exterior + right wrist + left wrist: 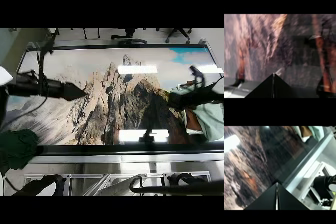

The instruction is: Fold the shirts.

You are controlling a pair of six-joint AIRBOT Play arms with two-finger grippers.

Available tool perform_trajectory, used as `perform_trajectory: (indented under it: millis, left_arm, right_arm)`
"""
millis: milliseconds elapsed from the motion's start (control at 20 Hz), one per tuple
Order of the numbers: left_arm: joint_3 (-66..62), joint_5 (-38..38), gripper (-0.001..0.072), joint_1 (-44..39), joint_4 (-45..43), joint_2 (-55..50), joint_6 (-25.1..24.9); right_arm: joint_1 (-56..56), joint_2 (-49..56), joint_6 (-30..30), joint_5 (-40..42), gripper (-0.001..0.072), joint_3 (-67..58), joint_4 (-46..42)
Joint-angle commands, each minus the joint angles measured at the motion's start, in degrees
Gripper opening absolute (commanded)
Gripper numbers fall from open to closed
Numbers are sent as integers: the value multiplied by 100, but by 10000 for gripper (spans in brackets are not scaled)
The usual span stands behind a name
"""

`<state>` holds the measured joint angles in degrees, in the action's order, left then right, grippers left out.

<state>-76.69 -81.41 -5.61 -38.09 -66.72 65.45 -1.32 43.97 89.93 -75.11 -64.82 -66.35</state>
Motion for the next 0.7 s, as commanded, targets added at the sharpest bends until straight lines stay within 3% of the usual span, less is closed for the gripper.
perform_trajectory:
  millis: [0,650]
  left_arm:
    - [1506,444,29,7,13,664,-118]
    - [1810,496,30,671,20,1331,-151]
  right_arm:
    - [1010,-525,7,905,18,1064,15]
    - [1069,-525,2,911,19,1075,407]
